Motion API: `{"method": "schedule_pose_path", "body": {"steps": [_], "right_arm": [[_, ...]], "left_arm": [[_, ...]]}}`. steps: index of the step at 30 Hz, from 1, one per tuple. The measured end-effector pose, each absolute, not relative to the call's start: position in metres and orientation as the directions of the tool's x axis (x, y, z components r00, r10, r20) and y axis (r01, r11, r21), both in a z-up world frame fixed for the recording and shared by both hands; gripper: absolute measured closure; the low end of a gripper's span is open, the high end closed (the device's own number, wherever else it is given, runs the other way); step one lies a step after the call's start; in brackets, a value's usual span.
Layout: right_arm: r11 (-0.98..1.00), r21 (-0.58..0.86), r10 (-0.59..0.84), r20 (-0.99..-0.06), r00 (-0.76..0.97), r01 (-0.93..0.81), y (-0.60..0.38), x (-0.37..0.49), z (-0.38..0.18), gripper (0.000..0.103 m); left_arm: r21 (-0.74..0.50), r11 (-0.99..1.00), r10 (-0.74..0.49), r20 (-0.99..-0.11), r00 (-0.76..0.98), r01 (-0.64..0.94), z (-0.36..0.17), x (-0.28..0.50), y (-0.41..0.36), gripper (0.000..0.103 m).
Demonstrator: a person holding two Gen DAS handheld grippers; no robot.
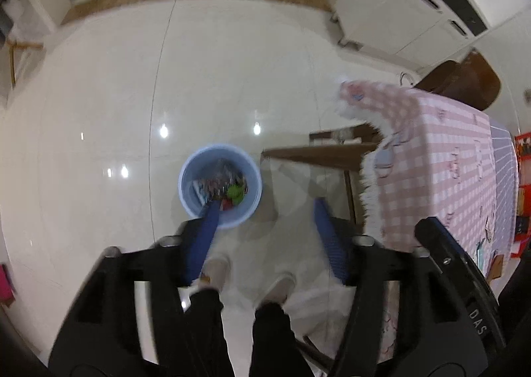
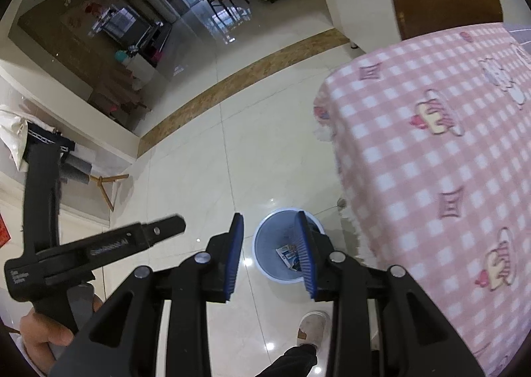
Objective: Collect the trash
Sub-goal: 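Move both open tools back over the table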
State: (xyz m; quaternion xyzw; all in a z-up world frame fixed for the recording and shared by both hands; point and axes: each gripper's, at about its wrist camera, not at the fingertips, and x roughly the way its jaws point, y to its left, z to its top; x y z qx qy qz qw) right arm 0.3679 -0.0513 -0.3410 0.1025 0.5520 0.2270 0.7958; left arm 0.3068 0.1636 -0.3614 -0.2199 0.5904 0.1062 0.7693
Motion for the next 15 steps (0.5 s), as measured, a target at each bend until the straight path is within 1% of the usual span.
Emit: {"method": "schedule_pose_path", "body": {"steps": [5,8,11,12,15], "right_arm": [[0.891,0.41,0.454,-0.817,0.356,-0.196,-0.107,0.366,-0.321,0.071],[0.908,0.394,0.416,-0.811,0.411,-0.141,-0.154,0.361,-0.311,0.068],[0.929,0.363,0.352,-0.81,0.468,-0.071,-0.215,0.353,-0.304,0.067],[0.935,0.352,0.324,-0.81,0.489,-0.037,-0.24,0.349,-0.301,0.067],[0.946,0.322,0.254,-0.815,0.522,0.042,-0.293,0.341,-0.296,0.067]], "left_arm": [[-0.216,0.925,-0.115,-0.942,0.314,-0.311,-0.337,0.327,0.101,0.043],[-0.219,0.957,-0.146,-0.929,0.339,-0.189,-0.32,0.341,0.038,0.043],[-0.233,0.968,-0.19,-0.922,0.339,-0.091,-0.313,0.349,-0.017,0.039],[-0.244,0.968,-0.214,-0.918,0.334,-0.051,-0.312,0.353,-0.045,0.038],[-0.26,0.964,-0.263,-0.914,0.307,0.053,-0.314,0.354,-0.11,0.037]]}}
